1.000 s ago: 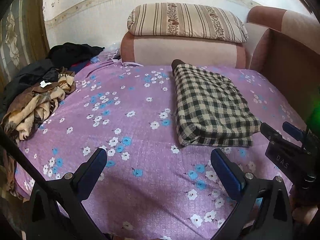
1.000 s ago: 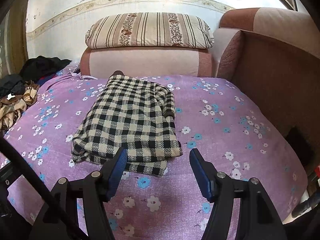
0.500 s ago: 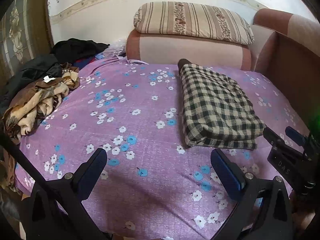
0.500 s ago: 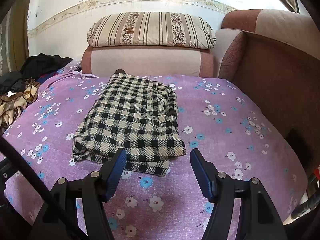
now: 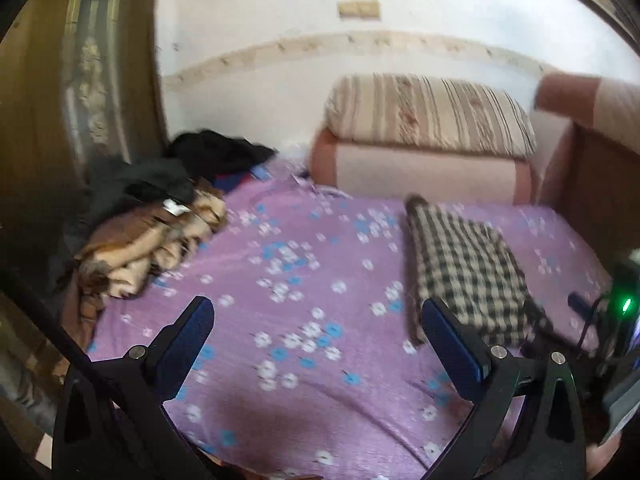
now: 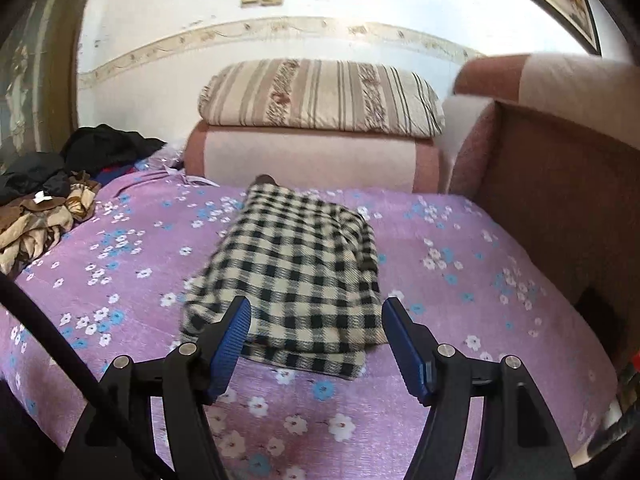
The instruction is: Fold large clothes
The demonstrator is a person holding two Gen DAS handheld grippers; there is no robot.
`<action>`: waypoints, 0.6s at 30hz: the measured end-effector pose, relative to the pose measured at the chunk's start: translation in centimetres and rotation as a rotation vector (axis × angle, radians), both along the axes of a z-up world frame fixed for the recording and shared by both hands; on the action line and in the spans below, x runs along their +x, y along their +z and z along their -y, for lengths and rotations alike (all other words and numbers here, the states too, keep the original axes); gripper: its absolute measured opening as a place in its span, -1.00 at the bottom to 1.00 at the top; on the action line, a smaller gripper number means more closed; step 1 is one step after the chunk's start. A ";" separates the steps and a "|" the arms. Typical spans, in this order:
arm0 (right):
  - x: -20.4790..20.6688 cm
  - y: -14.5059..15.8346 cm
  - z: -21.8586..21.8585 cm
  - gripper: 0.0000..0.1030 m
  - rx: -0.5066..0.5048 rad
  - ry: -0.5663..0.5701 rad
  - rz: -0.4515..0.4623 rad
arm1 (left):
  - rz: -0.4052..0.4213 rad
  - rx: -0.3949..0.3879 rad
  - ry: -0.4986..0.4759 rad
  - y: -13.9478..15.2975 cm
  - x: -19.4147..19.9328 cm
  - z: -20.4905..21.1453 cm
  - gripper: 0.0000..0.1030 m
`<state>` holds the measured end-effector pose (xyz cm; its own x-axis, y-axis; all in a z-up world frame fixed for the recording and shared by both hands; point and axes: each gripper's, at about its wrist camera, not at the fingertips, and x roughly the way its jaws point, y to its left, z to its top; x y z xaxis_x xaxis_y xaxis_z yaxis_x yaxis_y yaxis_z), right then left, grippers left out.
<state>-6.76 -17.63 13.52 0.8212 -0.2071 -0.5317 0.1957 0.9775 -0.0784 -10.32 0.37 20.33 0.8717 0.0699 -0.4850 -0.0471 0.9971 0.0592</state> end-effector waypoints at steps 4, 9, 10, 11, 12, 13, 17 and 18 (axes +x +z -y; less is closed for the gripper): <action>-0.5 0.3 -1.8 0.42 -0.016 0.045 0.009 | 0.073 -0.008 0.044 2.4 -2.0 -2.0 1.00; -2.7 1.8 -3.4 0.48 -0.038 0.098 0.055 | 0.050 -0.035 0.010 2.8 -2.3 -2.0 1.00; -2.9 2.0 -3.4 0.51 -0.046 0.097 0.067 | 0.041 -0.029 -0.003 2.7 -2.1 -1.5 1.00; -3.2 2.2 -3.3 0.54 -0.056 0.090 0.084 | 0.036 -0.021 -0.015 2.5 -1.8 -1.1 1.00; -3.4 2.2 -2.8 0.56 -0.059 0.069 0.101 | 0.034 -0.014 -0.023 2.3 -1.6 -0.6 1.00; -3.4 2.0 -2.2 0.56 -0.051 0.048 0.106 | 0.031 0.000 -0.031 1.8 -1.2 0.0 1.00; -2.3 0.5 0.6 0.57 0.015 -0.026 0.038 | -0.033 0.010 -0.065 -0.8 1.0 2.1 1.00; -1.9 0.1 1.4 0.57 0.043 -0.028 0.023 | -0.050 0.004 -0.072 -1.4 1.4 2.5 1.00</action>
